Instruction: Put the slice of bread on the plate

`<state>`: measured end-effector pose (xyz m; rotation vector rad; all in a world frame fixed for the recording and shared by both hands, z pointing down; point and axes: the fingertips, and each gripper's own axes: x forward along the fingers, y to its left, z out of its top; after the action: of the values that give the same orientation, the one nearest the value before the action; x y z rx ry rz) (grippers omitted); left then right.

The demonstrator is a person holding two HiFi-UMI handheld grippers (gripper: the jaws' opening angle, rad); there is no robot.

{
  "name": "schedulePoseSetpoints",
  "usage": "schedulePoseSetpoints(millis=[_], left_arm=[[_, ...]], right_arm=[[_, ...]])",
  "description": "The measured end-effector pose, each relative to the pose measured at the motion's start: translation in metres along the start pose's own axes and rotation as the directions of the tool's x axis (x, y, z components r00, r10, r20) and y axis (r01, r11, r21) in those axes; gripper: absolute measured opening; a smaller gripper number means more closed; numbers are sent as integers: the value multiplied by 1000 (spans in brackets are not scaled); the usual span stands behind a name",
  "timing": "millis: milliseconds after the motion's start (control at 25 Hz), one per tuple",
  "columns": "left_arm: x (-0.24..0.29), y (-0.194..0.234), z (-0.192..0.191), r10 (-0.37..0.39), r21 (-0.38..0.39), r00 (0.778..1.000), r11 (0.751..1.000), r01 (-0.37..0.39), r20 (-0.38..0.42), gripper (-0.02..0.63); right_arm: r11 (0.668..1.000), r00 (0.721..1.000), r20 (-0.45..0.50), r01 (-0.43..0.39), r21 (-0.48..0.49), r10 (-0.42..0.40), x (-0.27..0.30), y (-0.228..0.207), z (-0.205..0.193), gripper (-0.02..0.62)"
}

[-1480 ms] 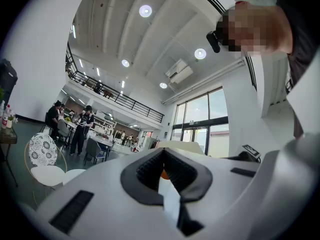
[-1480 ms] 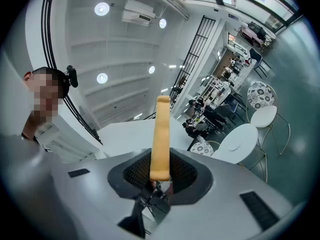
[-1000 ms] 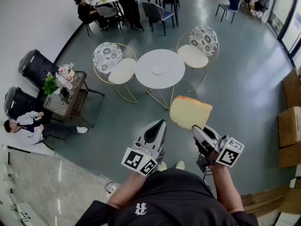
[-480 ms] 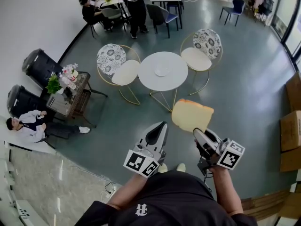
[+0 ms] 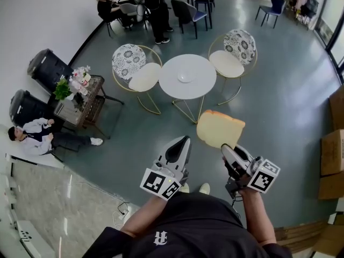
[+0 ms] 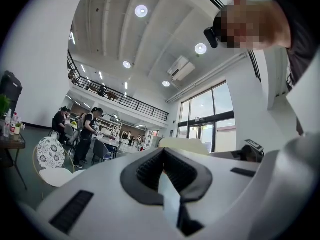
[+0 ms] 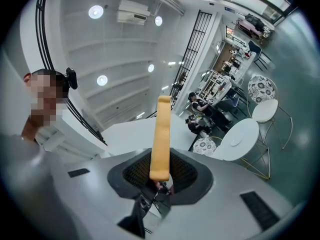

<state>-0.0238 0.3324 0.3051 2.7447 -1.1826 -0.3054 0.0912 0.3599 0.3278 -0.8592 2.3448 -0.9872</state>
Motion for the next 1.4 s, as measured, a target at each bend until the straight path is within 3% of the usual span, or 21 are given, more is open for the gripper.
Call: schedulePoseSetpoints(millis=[640, 920, 1400], left_arm=[[15, 6, 1, 42, 38, 999, 998, -42, 5, 6], [35, 48, 0, 31, 30, 1000, 999, -31, 8, 6], [95, 159, 12, -24, 29, 1000, 999, 23, 8, 6]], right_arm=[[999, 1000, -11, -22, 48, 23, 12, -20, 11, 95], [999, 1000, -20, 6, 51, -5, 52, -42, 15, 94], [996, 998, -3, 60, 70, -60, 162, -88, 39, 95]])
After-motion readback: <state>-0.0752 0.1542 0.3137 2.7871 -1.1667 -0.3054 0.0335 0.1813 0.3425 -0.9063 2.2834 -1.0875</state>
